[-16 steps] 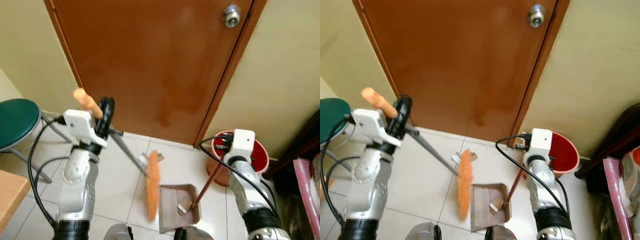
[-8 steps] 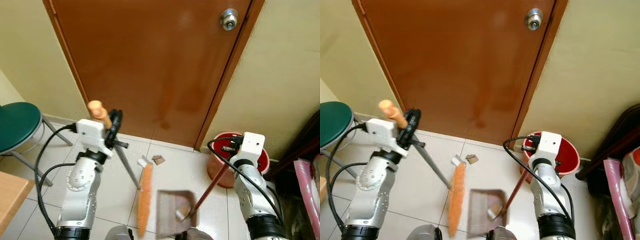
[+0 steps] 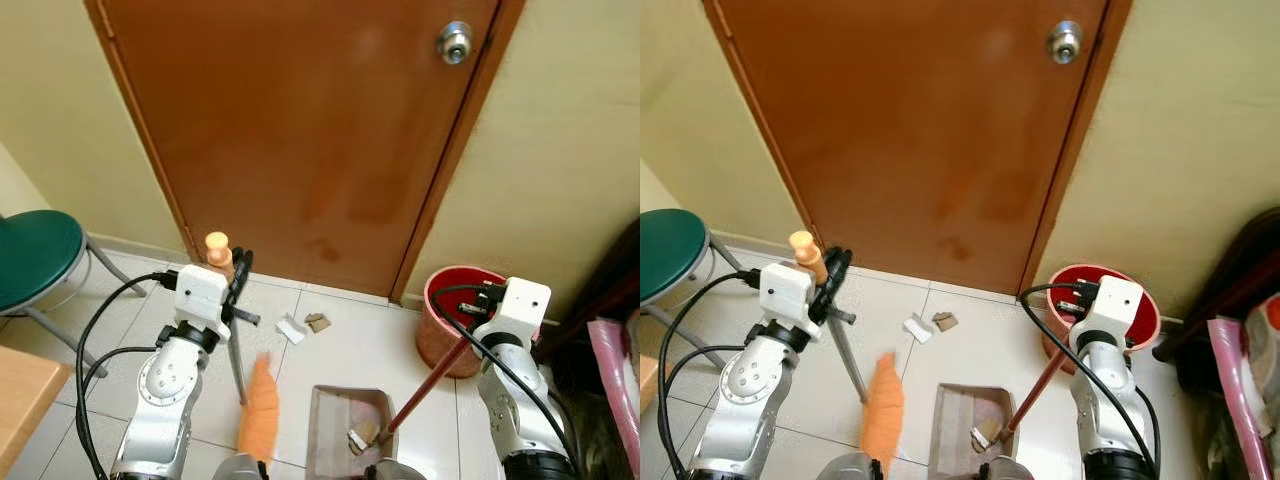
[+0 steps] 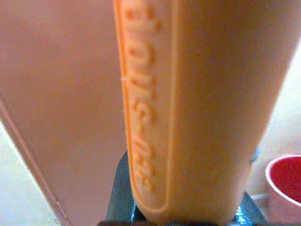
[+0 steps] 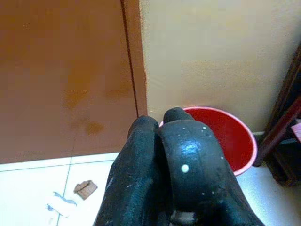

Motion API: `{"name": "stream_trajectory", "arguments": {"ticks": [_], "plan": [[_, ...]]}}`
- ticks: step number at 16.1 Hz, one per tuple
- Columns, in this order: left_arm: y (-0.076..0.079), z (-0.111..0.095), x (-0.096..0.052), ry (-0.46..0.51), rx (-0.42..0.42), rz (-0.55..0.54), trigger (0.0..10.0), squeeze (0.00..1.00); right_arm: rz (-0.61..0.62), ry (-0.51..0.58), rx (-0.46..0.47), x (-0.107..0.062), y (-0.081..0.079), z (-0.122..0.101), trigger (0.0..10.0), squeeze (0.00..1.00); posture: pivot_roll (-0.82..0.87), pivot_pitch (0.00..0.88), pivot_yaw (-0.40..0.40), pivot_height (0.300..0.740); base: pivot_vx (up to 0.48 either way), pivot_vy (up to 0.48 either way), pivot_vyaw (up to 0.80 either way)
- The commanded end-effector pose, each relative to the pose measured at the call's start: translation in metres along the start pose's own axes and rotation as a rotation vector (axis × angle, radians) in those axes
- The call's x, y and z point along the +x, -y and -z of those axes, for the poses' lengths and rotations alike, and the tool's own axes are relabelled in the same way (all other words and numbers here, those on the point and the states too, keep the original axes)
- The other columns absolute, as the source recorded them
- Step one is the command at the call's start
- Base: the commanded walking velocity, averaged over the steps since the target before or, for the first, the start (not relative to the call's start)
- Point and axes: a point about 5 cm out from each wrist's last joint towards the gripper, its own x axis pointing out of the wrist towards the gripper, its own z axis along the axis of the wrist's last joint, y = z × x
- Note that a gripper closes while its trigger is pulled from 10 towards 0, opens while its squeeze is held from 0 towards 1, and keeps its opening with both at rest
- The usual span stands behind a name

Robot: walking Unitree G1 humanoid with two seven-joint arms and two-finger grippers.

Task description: Sweep floor

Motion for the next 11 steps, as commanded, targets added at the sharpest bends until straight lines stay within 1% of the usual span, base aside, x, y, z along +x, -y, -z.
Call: {"name": "stream_trajectory", "arguments": {"ticks": [1, 2, 4, 5, 6, 7, 8, 9, 10, 11], "plan": [[-0.008, -0.001, -0.001, 0.0, 0.046, -0.046, 10.0, 0.0, 0.014, 0.059, -0.022, -0.001, 0.004, -0.015, 10.0, 0.0, 0.01, 0.0, -0.022, 0.74, 0.0, 0.0, 0.0], [-0.008, 0.003, -0.003, -0.014, 0.034, -0.066, 10.0, 0.0, 0.013, 0.055, -0.045, -0.003, 0.006, -0.014, 10.0, 0.0, 0.0, 0.0, -0.022, 0.74, 0.0, 0.0, 0.0], [-0.01, 0.008, -0.009, -0.058, 0.031, -0.118, 10.0, 0.0, 0.027, 0.037, -0.048, -0.007, 0.011, -0.011, 10.0, 0.0, -0.01, 0.0, -0.029, 0.74, 0.0, 0.0, 0.0], [-0.01, 0.012, -0.014, -0.088, -0.015, -0.111, 10.0, 0.0, 0.031, 0.025, -0.042, -0.01, 0.013, -0.009, 10.0, 0.0, -0.01, 0.0, -0.029, 0.74, 0.0, 0.0, 0.0], [-0.01, 0.017, -0.018, -0.118, -0.016, -0.122, 10.0, 0.0, 0.03, 0.0, -0.036, -0.012, 0.012, -0.004, 10.0, 0.0, -0.01, 0.0, -0.02, 0.74, 0.0, 0.0, 0.0], [-0.009, 0.018, -0.018, -0.119, 0.004, -0.124, 10.0, 0.0, 0.029, -0.015, -0.038, -0.013, 0.012, -0.002, 10.0, 0.0, -0.01, 0.0, -0.02, 0.74, 0.0, 0.0, -0.41], [-0.008, 0.018, -0.016, -0.113, 0.023, -0.119, 10.0, 0.0, 0.028, -0.037, -0.024, -0.013, 0.011, 0.0, 10.0, 0.0, -0.01, 0.0, -0.024, 0.74, 0.0, 0.0, -0.8], [-0.008, 0.017, -0.015, -0.113, 0.02, -0.12, 10.0, 0.0, 0.014, -0.032, -0.03, -0.013, 0.009, -0.001, 10.0, 0.0, -0.01, 0.0, -0.024, 0.74, 0.0, 0.0, -0.8], [-0.007, 0.017, -0.013, -0.11, 0.001, -0.109, 10.0, 0.0, 0.008, -0.028, -0.035, -0.012, 0.009, -0.002, 10.0, 0.0, -0.01, 0.0, -0.024, 0.74, 0.0, 0.0, -0.8], [-0.004, 0.014, -0.013, -0.103, -0.042, -0.077, 10.0, 0.0, 0.01, -0.03, -0.034, -0.01, 0.01, -0.004, 10.0, 0.0, -0.02, 0.0, -0.021, 0.74, 0.0, 0.0, -0.8]]}}
